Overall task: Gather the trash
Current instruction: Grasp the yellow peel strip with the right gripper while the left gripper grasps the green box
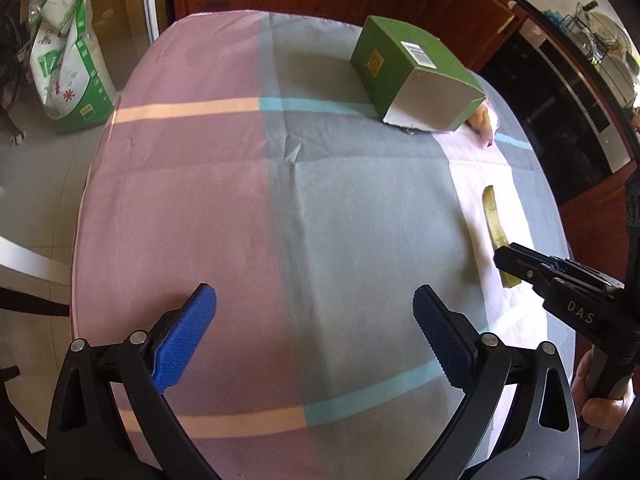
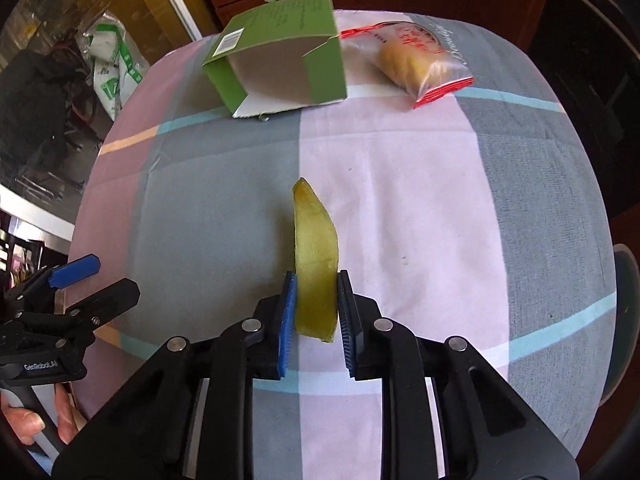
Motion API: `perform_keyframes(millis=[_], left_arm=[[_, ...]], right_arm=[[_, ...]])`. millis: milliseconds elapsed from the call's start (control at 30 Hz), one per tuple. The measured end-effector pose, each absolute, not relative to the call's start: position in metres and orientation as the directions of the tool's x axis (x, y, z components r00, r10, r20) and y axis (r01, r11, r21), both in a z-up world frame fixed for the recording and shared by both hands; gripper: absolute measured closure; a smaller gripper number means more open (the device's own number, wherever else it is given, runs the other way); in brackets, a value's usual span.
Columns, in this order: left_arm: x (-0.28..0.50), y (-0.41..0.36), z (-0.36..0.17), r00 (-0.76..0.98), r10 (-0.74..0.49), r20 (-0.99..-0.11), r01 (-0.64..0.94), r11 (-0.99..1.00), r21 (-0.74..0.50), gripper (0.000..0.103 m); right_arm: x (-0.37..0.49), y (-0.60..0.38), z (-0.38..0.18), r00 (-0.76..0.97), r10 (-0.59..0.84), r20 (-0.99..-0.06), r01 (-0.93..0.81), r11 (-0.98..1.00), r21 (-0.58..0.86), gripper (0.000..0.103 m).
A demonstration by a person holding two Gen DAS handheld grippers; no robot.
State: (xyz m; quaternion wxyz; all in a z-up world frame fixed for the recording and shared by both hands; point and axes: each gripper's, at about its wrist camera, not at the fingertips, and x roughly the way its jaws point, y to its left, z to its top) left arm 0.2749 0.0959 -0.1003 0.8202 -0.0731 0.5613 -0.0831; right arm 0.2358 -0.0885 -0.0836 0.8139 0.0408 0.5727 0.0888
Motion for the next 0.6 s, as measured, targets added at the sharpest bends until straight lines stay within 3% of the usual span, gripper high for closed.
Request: perform_keyframes(millis=[233,400,600], left_arm=[[0.338,0.068,-0.091,0.464,-0.163,-0.87,0.071,0.987,-0.147,0.005],[0.375,0.049,-0.097,0.48,-0.155,-0.864,0.067,0.988,-0.14,0.027],[0.396,0.034,-0.1,0.515,-0.136,-0.846,0.044,0.99,-0.133,0.037]], right_arm=[[0.263,-0.13,-0.072,0.366,0.238,-0.9,-0.014,0.968,0.251,0.084],[0.275,-0.148,-0.078,0.363,0.277,-0.889,0.01,0.954,0.301,0.084],[0.287,-0.157,-0.087,0.356,0.317,-0.879,0.012,0.939,0.343,0.084]])
